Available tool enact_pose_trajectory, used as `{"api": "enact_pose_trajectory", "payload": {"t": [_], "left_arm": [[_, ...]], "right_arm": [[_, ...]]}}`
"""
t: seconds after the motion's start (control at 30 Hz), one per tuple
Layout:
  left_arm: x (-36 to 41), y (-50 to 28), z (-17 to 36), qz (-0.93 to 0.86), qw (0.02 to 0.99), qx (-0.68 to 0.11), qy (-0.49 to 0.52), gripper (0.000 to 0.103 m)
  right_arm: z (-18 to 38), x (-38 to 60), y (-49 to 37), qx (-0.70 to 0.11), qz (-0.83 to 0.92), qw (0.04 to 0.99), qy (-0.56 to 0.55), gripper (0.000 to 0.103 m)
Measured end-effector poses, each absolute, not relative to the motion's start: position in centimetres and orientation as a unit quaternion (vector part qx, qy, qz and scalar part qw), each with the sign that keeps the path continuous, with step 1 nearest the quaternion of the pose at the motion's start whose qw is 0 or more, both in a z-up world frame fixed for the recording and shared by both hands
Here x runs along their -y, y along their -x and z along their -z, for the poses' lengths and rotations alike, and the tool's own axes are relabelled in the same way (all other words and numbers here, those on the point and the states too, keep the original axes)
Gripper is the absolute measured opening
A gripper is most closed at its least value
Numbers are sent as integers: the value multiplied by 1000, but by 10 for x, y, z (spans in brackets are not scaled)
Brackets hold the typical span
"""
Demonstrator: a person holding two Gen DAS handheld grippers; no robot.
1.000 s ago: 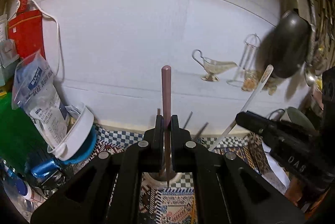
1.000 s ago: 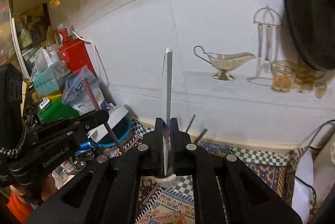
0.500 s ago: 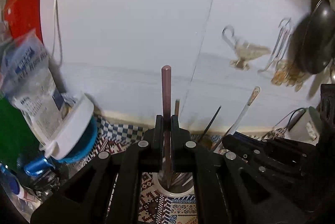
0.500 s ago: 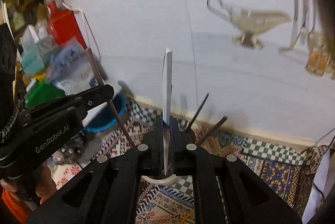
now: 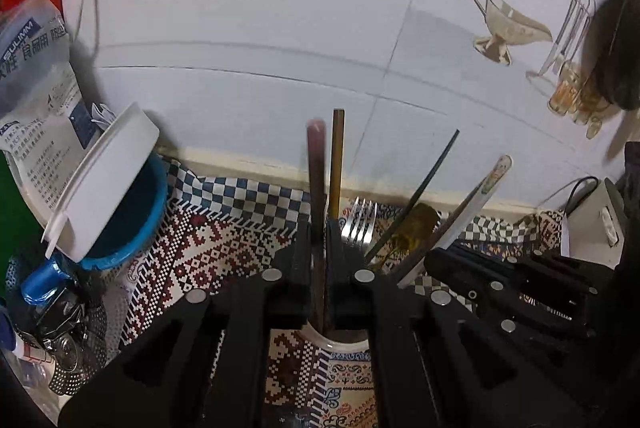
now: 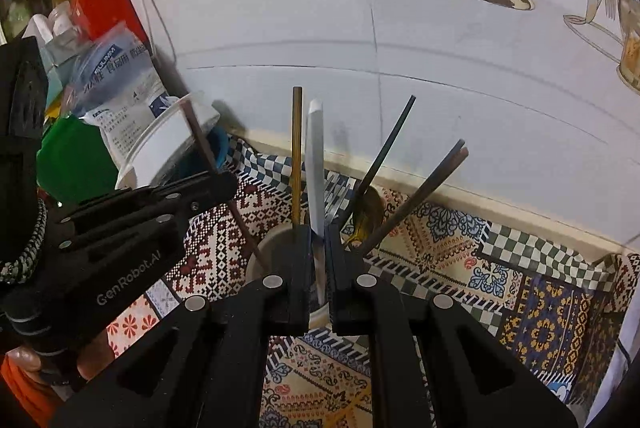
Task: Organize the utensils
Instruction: 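Insert the pinkish stick into the white cup with the left tool while the right tool inserts the white stick, then open both tools and move them back to the remaining utensils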
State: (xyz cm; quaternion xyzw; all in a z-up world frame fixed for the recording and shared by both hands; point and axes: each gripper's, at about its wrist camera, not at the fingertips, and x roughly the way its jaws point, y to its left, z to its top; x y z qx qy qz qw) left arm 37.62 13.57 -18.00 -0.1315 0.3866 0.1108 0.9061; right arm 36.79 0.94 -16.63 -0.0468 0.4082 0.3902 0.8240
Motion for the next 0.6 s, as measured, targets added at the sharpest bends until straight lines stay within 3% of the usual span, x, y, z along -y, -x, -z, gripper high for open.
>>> {"api": "enact_pose_trajectory", "payload": {"t": [0.2, 0.47, 0.6], "left_arm": [[-132, -371, 172, -104, 907, -390, 121, 5], [-118, -341, 140, -99, 919, -369, 97, 10], [-111, -323, 124, -95, 925, -356, 90, 16]], "right_arm": [[159, -1, -363, -409, -385, 826, 45, 7], [132, 23, -345, -380, -375, 845, 39, 22], [119, 38, -334, -365, -370, 854, 33, 24]]}}
